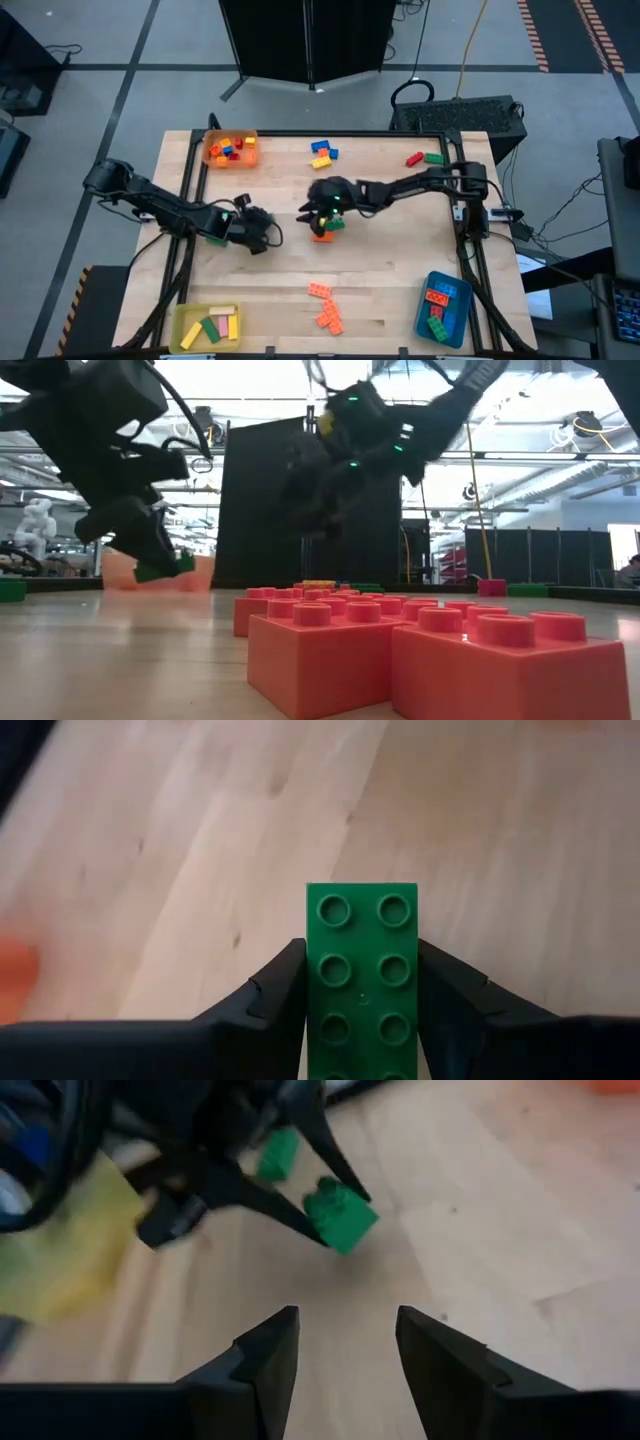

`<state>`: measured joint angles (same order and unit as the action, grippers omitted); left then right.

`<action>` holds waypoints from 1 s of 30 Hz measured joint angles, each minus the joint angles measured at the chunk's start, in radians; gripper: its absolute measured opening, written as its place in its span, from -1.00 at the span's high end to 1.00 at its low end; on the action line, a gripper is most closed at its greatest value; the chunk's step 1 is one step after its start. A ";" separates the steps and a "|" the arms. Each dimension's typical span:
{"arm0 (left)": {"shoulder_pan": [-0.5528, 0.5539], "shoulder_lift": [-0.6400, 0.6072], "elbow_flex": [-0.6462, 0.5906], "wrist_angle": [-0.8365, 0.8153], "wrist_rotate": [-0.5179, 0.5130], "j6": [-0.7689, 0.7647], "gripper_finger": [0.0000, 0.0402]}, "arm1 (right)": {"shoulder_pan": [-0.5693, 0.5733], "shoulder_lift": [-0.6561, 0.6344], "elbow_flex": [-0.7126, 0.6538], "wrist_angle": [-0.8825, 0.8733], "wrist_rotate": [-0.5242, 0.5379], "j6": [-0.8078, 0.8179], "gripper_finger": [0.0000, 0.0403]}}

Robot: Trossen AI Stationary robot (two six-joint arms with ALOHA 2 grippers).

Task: Sort blocks by size
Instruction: Put the green 8 stud game piece into the blue bin

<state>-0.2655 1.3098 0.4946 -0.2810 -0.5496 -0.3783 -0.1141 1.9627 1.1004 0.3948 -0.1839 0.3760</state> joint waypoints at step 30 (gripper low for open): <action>0.051 0.000 0.023 0.398 -0.096 0.557 0.30 | 0.009 -0.014 -0.023 0.159 0.058 0.319 0.25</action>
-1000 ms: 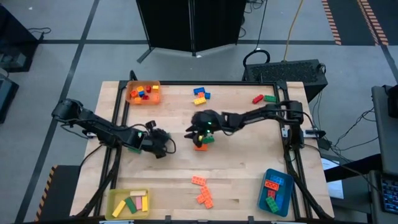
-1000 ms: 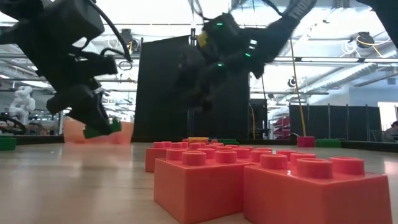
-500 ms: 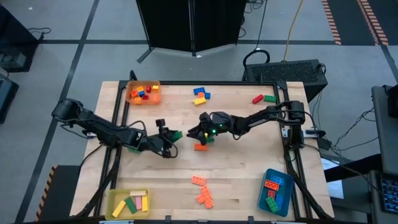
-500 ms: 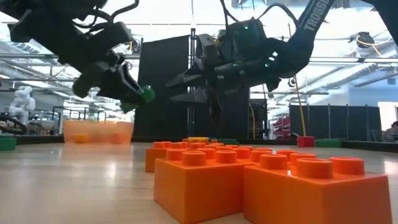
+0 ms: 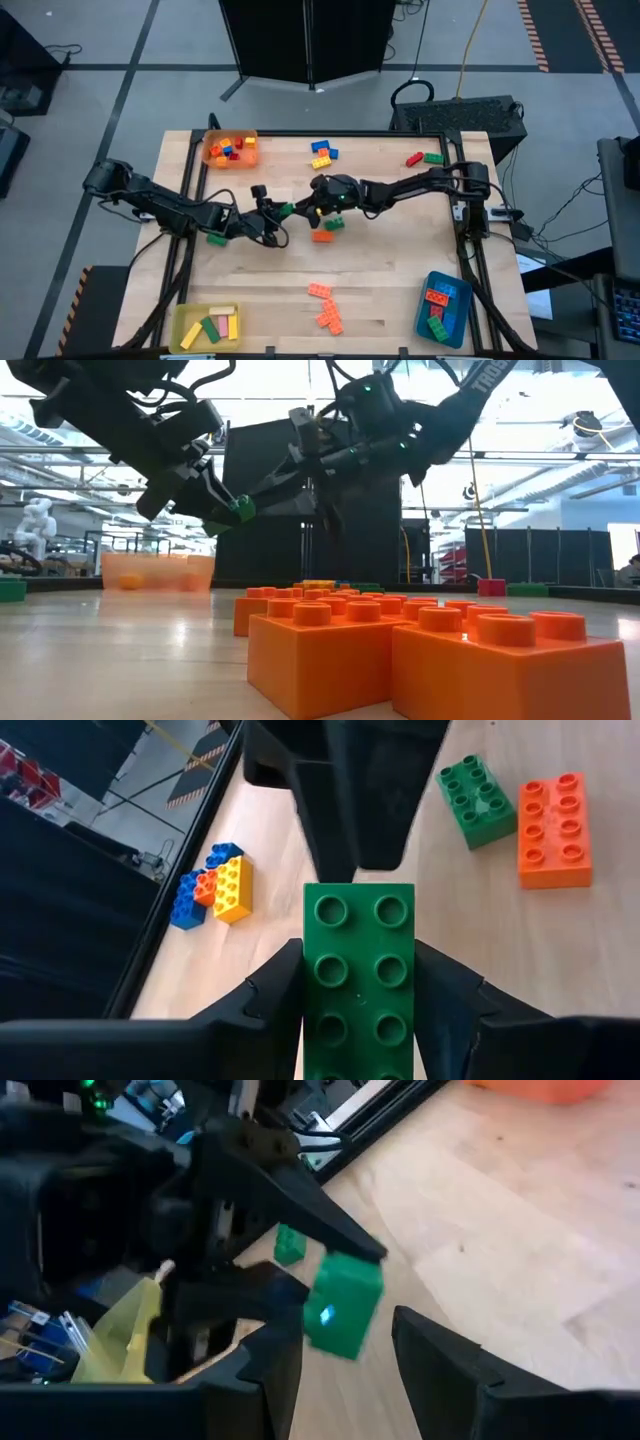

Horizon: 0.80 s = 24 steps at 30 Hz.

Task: Sort blocks by size
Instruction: Put the green 8 stud game piece into the blue bin

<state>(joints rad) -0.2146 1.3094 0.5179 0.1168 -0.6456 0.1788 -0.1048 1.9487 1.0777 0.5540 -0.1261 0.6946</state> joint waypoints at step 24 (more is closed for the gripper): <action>0.032 -0.001 0.000 0.106 -0.014 0.072 0.29 | 0.025 0.001 0.126 -0.210 0.076 -0.060 0.27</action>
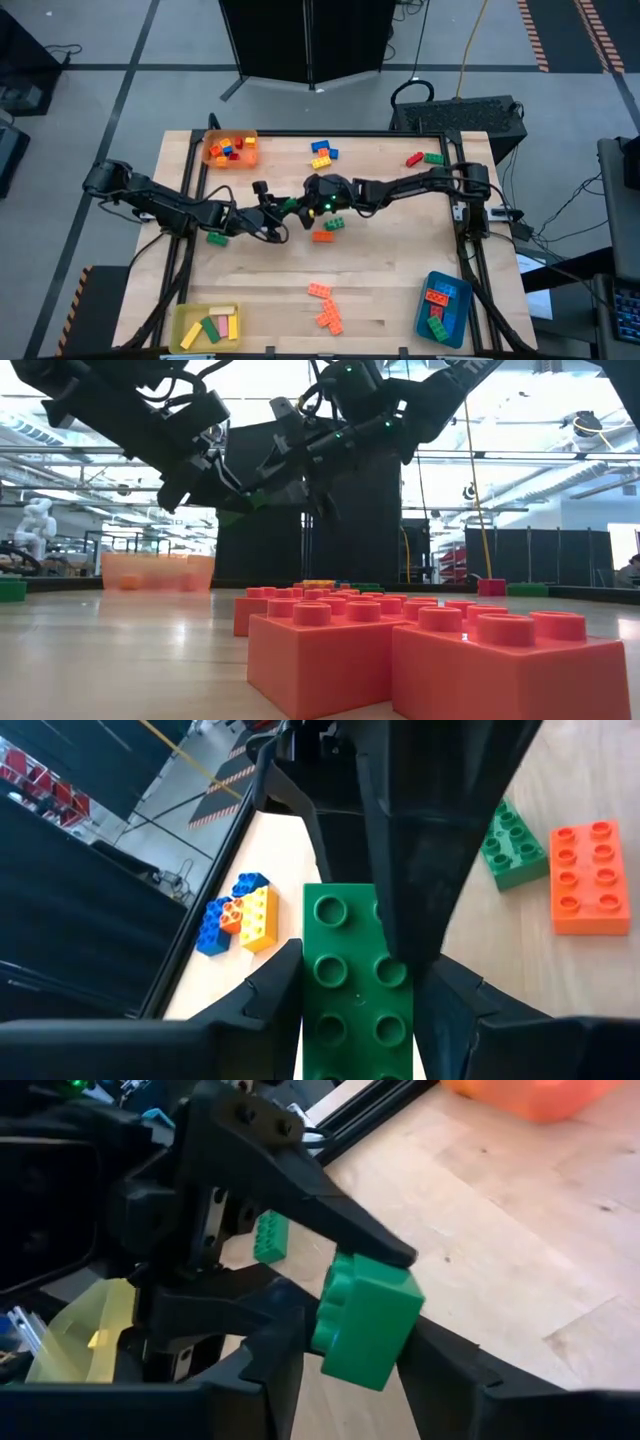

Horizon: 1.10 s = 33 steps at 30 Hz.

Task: Sort blocks by size
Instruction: Put the green 8 stud game piece into the blue bin

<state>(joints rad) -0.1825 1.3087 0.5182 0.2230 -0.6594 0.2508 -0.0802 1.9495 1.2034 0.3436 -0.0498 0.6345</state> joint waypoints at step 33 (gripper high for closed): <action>-0.022 -0.074 0.001 -0.247 -0.055 -0.142 -0.10 | -0.039 -0.103 -0.001 -0.330 0.001 -0.162 0.57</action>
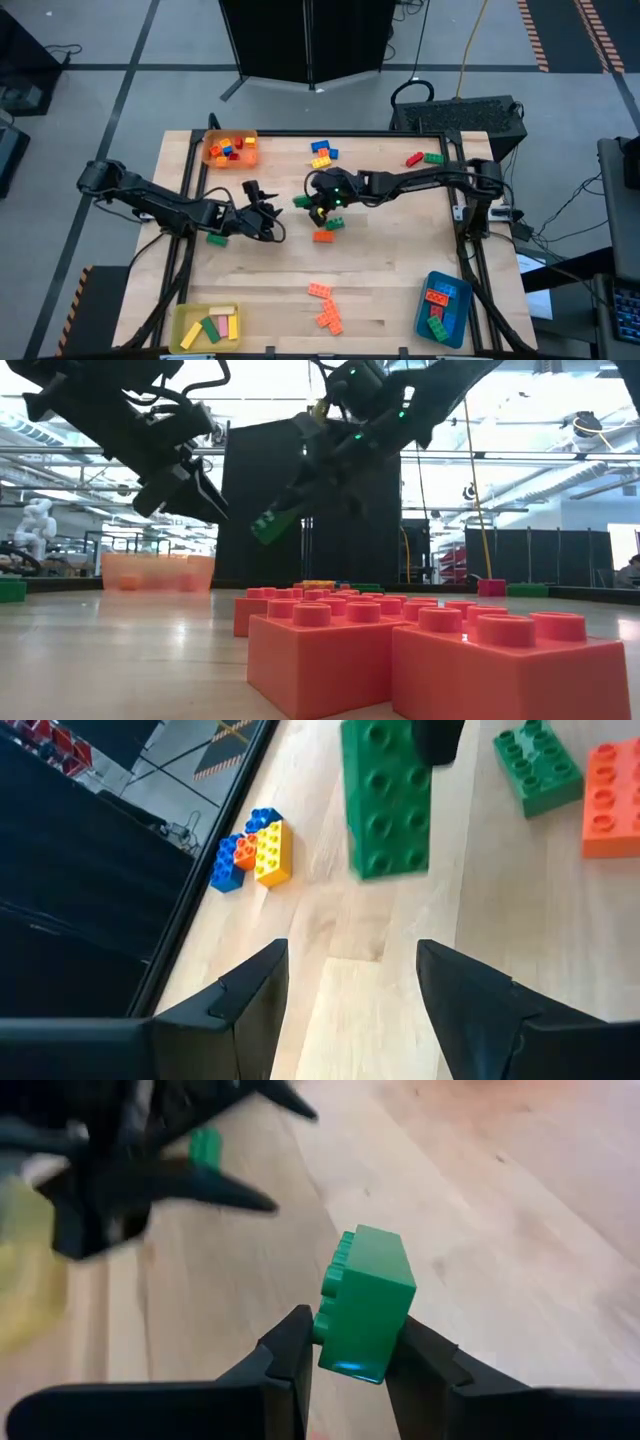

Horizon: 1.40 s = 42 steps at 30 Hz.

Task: Sort blocks by size
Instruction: Put the green 8 stud game piece into the blue bin

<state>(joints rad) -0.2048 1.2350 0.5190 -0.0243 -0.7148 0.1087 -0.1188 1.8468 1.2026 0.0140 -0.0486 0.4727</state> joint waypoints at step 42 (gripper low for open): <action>0.055 -0.058 0.000 0.019 0.003 0.012 -0.10 | 0.715 -0.476 0.000 -1.202 -0.220 0.709 0.56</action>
<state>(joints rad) -0.1493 1.1774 0.5190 -0.0049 -0.7116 0.1211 0.5957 1.3712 1.2027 -1.1885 -0.2687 1.1814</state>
